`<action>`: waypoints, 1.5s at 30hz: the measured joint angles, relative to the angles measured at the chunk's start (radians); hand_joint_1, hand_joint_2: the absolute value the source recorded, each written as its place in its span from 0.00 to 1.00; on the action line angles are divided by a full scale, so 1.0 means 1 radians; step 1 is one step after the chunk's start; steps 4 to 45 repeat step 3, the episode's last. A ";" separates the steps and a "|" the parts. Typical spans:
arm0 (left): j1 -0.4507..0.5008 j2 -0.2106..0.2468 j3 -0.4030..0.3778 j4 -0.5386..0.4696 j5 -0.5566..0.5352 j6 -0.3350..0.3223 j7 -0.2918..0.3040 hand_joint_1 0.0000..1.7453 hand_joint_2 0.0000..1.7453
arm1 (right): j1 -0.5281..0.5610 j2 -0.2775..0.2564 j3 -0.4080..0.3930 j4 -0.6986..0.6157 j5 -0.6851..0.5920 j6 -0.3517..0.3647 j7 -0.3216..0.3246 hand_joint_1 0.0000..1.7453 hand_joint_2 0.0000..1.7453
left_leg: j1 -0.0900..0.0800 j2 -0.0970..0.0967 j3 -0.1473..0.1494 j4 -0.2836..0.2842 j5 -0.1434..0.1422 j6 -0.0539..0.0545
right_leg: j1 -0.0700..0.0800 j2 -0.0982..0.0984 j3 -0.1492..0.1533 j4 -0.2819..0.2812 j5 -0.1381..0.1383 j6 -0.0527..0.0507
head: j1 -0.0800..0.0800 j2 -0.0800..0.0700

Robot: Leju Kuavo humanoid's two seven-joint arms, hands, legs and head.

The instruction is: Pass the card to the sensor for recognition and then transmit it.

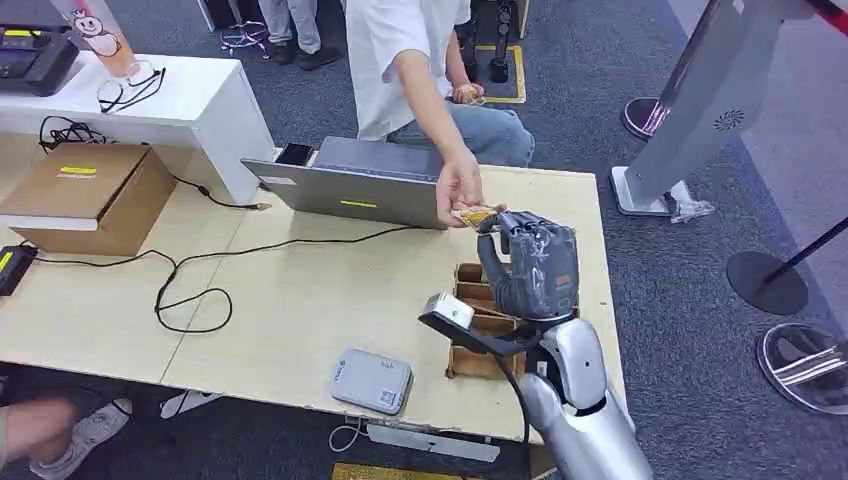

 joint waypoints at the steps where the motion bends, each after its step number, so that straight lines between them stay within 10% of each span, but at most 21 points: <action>1: -0.001 0.002 -0.003 0.003 0.000 0.001 0.001 0.00 0.00 | -0.004 0.002 0.003 0.005 0.000 0.002 0.002 1.00 1.00 | 0.000 0.000 0.000 0.000 0.000 0.000 | 0.000 0.000 0.000 0.000 0.000 0.000 | 0.000 0.000; 45: -0.002 0.003 -0.010 0.007 0.000 0.003 0.002 0.00 0.00 | -0.010 0.006 0.011 0.016 0.001 0.007 0.004 1.00 1.00 | 0.000 0.000 0.000 0.000 0.000 0.000 | 0.000 0.000 0.000 0.000 0.000 0.000 | 0.000 0.000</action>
